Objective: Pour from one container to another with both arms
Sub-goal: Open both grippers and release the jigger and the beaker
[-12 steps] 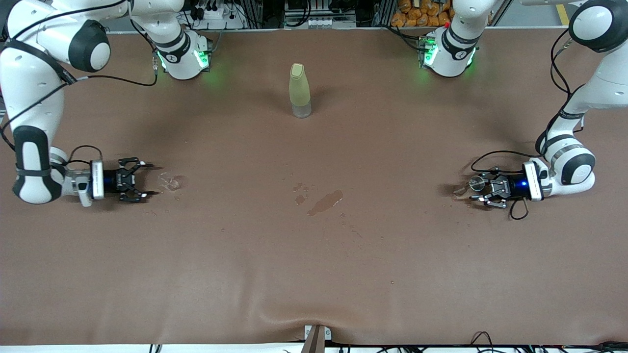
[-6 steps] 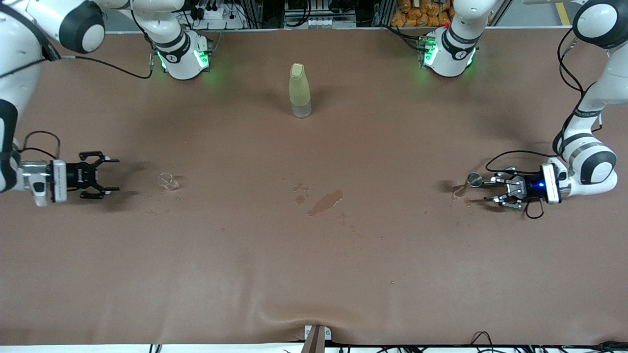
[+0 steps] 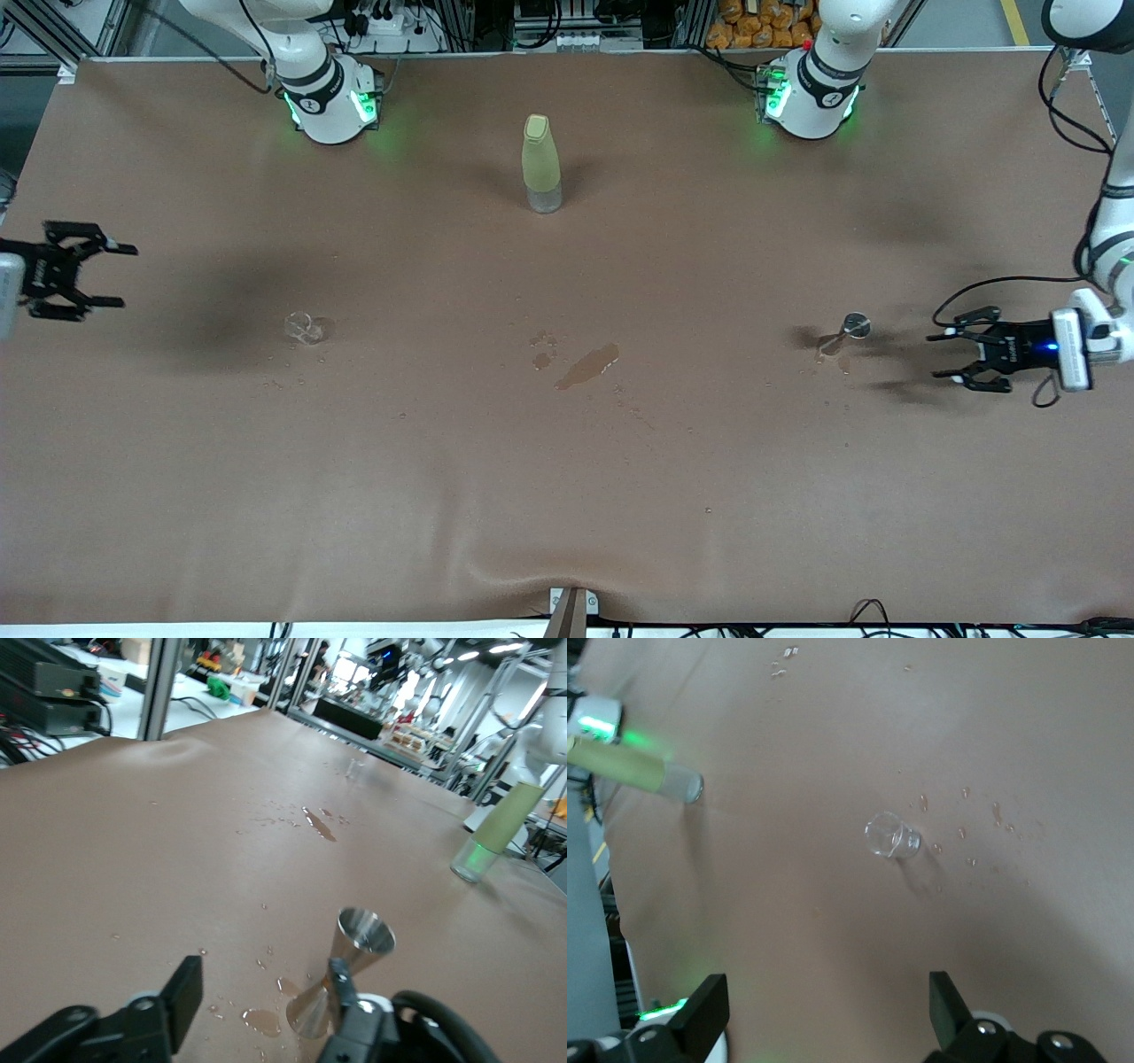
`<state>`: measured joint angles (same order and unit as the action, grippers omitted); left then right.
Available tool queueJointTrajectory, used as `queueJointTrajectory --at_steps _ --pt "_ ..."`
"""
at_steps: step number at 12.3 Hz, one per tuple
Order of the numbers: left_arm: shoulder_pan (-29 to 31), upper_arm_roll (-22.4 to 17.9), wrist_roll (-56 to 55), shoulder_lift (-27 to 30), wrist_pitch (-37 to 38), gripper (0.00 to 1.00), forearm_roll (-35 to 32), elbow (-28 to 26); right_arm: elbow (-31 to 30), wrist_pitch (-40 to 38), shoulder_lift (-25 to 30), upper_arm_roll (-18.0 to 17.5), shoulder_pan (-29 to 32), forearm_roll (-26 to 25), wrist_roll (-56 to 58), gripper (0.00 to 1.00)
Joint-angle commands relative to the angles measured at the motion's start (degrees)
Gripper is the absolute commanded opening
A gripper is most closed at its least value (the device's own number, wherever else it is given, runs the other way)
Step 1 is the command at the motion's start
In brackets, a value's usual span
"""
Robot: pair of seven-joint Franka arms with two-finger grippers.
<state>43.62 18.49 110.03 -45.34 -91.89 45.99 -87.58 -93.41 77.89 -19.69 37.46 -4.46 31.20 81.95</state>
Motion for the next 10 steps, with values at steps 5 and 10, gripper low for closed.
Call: queueJointTrajectory --at_steps 5,10 --pt "-1.61 0.14 -34.38 7.97 0.31 1.00 -7.72 4.95 0.33 0.51 15.81 -0.01 -11.70 -13.78 -35.32 1.00" --pt "-2.83 0.76 -54.46 16.93 0.13 1.00 -16.35 5.05 2.18 0.77 20.56 -11.15 -11.89 -22.57 -55.98 1.00"
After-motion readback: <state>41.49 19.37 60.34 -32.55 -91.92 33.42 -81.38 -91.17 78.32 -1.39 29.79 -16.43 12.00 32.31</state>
